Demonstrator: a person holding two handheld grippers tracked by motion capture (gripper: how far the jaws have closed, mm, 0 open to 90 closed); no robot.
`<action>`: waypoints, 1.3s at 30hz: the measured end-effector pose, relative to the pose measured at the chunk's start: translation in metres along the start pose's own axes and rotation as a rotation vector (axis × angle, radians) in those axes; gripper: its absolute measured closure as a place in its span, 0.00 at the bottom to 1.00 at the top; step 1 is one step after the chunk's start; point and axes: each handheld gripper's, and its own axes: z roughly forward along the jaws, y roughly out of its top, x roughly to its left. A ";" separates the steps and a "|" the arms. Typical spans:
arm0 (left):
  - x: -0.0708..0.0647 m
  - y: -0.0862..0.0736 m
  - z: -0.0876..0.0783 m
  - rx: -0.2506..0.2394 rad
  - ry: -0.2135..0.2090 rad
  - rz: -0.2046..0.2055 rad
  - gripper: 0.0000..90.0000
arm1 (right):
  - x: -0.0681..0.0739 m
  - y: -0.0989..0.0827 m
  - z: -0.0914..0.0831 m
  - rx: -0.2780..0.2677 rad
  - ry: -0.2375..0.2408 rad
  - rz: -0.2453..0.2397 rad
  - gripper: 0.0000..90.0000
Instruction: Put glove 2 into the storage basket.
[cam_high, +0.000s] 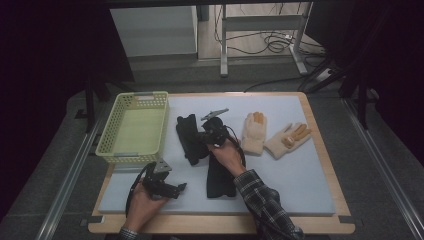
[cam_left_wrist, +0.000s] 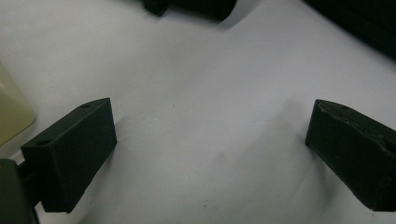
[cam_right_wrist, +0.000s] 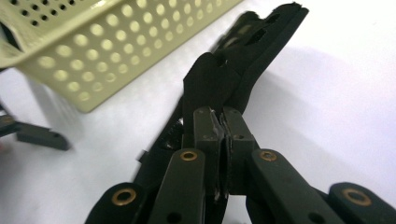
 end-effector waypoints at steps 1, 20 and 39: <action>0.000 0.000 0.000 0.000 0.000 -0.001 0.02 | 0.000 -0.001 -0.010 -0.017 -0.001 -0.001 0.95; 0.000 0.000 0.000 -0.002 0.001 -0.001 0.02 | -0.004 -0.027 -0.108 -0.070 -0.082 -0.012 0.95; 0.000 0.000 0.000 -0.003 0.002 -0.002 0.02 | -0.015 -0.076 -0.142 0.031 -0.234 -0.047 0.94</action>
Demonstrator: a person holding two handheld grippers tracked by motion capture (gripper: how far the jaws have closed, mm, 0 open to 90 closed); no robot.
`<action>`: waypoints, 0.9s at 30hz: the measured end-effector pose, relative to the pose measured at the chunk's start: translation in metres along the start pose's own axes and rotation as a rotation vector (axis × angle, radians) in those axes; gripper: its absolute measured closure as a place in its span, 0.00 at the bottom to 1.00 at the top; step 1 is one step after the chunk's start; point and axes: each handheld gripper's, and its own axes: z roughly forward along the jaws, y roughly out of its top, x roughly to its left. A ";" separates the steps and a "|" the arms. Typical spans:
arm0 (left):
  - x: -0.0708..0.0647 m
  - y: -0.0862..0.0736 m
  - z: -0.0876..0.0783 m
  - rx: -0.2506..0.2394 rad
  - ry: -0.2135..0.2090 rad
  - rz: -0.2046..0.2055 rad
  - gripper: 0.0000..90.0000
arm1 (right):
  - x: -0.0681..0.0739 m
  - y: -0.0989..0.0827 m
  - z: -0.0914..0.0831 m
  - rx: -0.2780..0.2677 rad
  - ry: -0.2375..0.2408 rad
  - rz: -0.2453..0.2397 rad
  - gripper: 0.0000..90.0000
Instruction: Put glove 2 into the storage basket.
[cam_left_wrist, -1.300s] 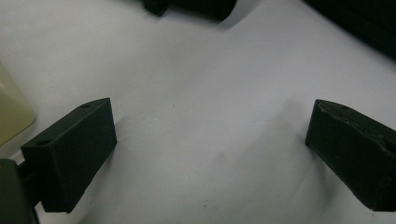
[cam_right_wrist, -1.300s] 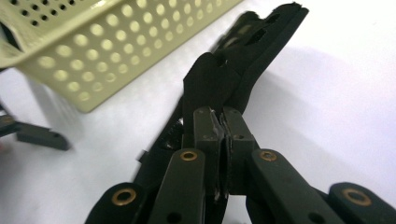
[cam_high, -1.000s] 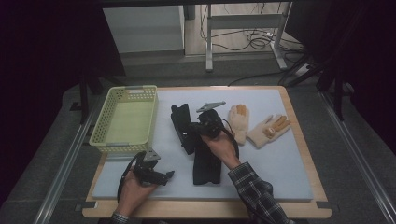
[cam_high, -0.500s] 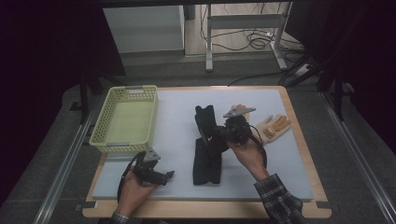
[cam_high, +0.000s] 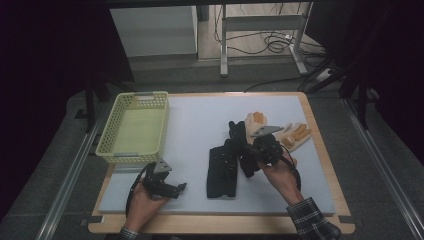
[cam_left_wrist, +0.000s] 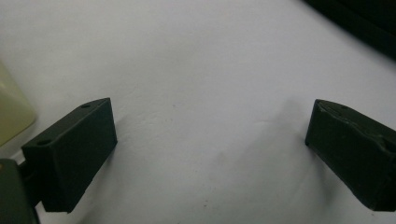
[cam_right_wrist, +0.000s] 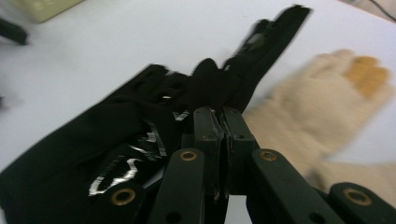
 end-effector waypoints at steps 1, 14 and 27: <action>0.000 0.000 0.000 0.000 -0.001 0.001 0.02 | 0.003 0.001 0.002 0.002 0.010 -0.006 0.94; 0.000 0.000 0.000 0.001 -0.001 0.001 0.02 | 0.041 0.023 0.023 -0.019 0.126 -0.096 0.75; 0.000 0.000 0.000 -0.003 -0.001 -0.005 0.02 | 0.015 0.004 0.073 0.025 0.165 -0.051 0.62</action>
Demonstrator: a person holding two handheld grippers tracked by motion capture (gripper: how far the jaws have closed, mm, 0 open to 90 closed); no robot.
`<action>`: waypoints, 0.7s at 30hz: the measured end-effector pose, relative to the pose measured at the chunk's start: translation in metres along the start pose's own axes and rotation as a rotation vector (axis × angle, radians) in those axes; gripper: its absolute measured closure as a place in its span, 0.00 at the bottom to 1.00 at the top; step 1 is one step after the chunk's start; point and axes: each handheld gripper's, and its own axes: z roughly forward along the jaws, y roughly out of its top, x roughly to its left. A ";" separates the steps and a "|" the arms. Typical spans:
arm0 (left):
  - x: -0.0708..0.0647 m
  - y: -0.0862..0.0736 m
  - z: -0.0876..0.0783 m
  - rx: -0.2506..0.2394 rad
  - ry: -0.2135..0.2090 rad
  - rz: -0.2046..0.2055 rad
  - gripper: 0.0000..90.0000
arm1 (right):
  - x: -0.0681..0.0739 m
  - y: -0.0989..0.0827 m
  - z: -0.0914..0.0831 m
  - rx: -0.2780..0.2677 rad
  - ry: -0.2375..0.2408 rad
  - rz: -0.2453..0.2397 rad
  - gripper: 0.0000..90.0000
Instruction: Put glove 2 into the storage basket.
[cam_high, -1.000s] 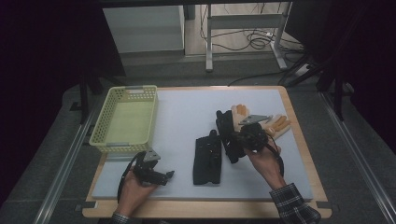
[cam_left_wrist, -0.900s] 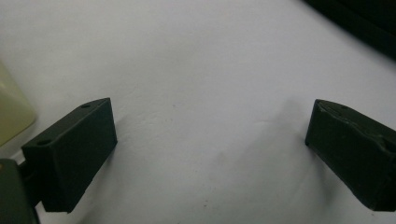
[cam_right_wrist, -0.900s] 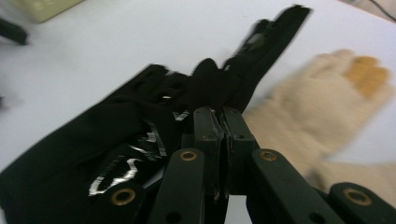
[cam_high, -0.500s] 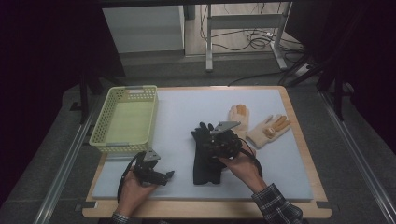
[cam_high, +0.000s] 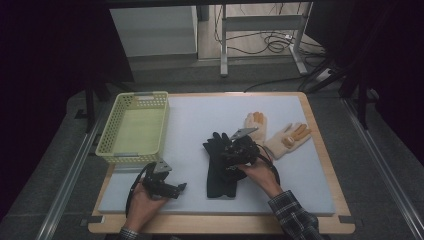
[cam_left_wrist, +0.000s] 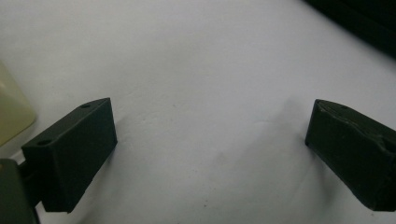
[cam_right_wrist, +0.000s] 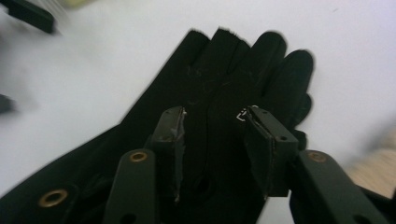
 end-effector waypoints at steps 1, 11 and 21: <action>0.000 0.000 0.000 0.002 0.001 0.002 0.02 | 0.000 -0.002 0.013 0.031 -0.007 -0.019 0.61; 0.000 0.000 0.000 0.003 0.001 0.004 0.02 | 0.005 -0.007 0.018 0.036 -0.030 -0.033 0.98; 0.000 0.000 0.000 -0.002 0.000 -0.003 0.02 | 0.015 0.002 -0.008 0.008 -0.079 0.069 0.98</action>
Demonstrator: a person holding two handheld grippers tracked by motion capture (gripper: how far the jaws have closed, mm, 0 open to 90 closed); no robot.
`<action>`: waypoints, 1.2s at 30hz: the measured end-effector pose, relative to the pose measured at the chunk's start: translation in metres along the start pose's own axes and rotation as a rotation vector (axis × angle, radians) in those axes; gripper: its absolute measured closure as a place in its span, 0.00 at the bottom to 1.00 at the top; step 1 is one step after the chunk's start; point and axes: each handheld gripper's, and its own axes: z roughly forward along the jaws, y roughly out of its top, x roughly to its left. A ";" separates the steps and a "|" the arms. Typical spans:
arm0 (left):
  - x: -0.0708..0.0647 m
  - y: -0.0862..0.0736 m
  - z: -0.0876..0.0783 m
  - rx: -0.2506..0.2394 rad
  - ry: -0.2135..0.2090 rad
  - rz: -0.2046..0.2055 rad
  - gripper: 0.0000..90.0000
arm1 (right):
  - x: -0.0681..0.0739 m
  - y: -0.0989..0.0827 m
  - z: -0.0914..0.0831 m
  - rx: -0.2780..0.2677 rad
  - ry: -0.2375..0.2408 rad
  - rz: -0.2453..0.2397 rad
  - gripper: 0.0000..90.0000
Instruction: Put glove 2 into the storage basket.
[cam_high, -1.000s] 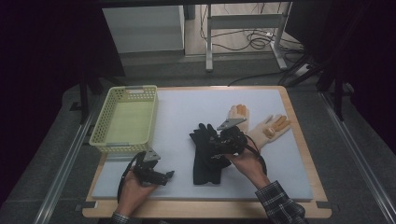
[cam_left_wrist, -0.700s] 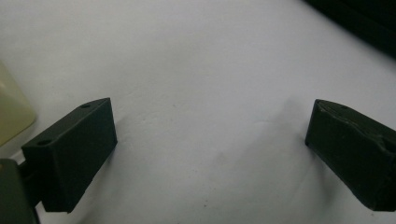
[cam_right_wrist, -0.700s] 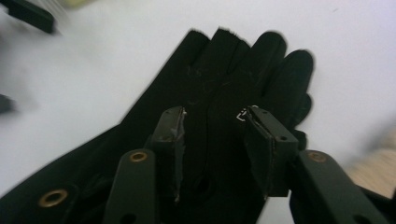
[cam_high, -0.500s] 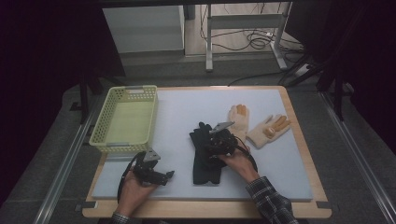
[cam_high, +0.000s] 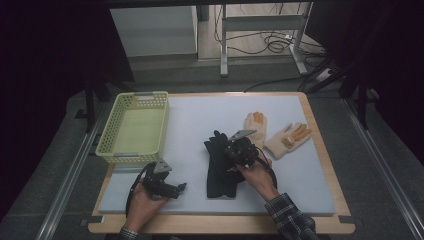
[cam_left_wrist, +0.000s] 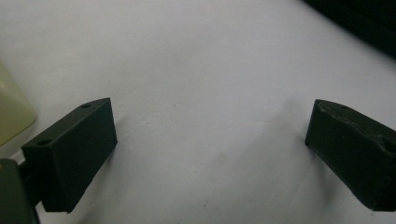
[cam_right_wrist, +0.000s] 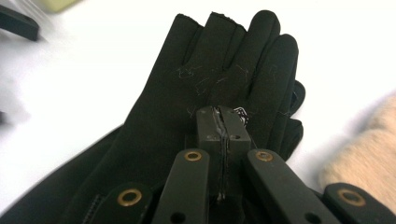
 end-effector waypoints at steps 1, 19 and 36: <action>0.001 0.000 0.000 0.006 0.000 0.007 0.02 | 0.004 0.001 -0.007 -0.005 0.000 0.007 0.98; 0.000 0.000 0.000 0.004 0.002 0.007 0.02 | 0.022 -0.011 -0.025 0.002 0.032 0.012 0.78; 0.000 0.000 0.000 0.005 0.001 0.006 0.02 | 0.063 -0.055 -0.037 0.056 0.201 -0.125 0.68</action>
